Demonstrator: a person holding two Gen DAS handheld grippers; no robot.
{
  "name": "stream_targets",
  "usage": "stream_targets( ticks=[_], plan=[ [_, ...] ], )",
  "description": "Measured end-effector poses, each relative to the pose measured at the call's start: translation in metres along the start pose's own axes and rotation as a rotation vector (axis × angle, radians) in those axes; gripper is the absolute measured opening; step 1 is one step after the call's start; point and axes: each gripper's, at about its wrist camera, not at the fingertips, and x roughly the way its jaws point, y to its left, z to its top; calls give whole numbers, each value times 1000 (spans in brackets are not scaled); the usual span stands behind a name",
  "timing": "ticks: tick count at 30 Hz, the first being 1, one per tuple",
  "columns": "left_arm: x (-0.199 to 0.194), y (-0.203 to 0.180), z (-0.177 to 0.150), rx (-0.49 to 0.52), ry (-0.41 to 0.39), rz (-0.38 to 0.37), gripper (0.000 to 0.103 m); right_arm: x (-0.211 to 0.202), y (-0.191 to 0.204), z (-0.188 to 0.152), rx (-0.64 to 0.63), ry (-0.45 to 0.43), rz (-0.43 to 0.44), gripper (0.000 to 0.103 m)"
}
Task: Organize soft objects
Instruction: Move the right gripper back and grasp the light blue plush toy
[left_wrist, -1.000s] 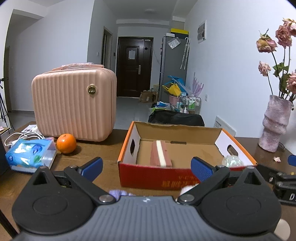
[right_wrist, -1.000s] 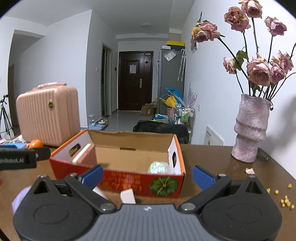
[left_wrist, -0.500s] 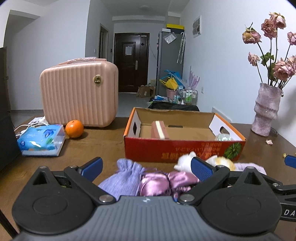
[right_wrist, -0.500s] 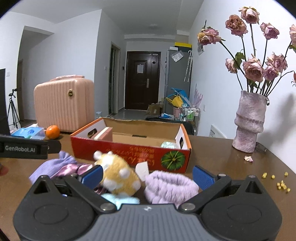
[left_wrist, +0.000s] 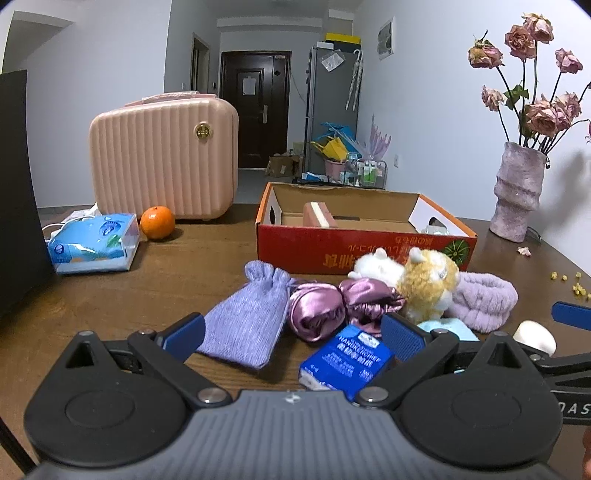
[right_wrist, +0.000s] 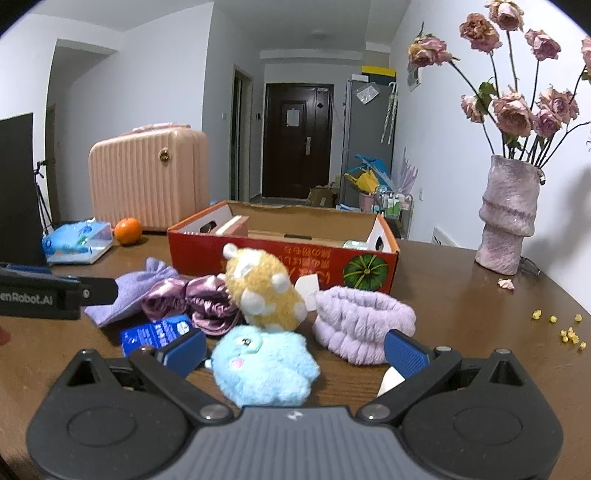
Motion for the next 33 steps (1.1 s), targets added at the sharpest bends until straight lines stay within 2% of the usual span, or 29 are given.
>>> stream_targets(
  ticks=[9, 21, 24, 28, 33],
  plan=[
    [6, 8, -3, -8, 34, -9, 103, 30, 7, -5, -14, 86, 39, 102],
    [18, 22, -4, -10, 67, 16, 103, 70, 12, -5, -38, 167, 89, 97],
    [20, 25, -5, -13, 77, 16, 103, 77, 10, -5, -28, 179, 107, 93],
    [23, 27, -5, -15, 88, 15, 103, 83, 10, -6, -21, 202, 135, 81],
    [23, 27, -6, -19, 91, 11, 103, 81, 12, -7, -30, 199, 144, 75]
  ],
)
